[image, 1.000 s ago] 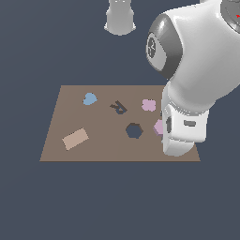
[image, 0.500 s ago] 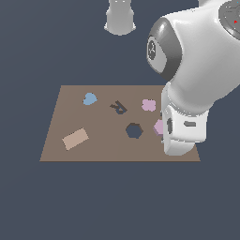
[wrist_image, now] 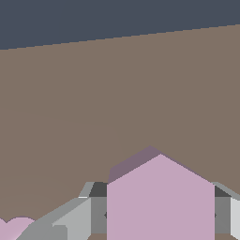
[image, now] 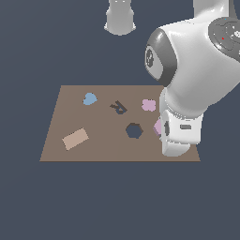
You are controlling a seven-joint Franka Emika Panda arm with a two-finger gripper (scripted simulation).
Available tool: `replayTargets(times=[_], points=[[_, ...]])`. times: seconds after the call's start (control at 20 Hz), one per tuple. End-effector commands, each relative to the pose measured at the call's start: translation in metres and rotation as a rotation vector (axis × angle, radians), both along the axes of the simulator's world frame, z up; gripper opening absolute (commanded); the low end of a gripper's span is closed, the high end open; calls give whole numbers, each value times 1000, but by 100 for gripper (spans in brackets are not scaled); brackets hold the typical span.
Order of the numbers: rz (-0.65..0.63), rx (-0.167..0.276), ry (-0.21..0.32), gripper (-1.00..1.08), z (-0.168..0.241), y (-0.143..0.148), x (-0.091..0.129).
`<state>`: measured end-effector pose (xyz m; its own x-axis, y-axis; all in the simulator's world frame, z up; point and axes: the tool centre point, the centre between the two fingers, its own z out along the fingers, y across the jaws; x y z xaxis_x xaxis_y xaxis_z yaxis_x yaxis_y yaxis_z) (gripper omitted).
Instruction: Insert a designated object into the corresponding slot on a board.
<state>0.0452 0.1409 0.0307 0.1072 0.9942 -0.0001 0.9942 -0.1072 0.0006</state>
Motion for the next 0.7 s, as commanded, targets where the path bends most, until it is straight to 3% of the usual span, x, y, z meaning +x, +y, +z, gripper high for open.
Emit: replayTargets(times=[0.0,0.65], points=[[0,0,1,-100,-1,0,0],[-4,0,1,-100,3,0,0]])
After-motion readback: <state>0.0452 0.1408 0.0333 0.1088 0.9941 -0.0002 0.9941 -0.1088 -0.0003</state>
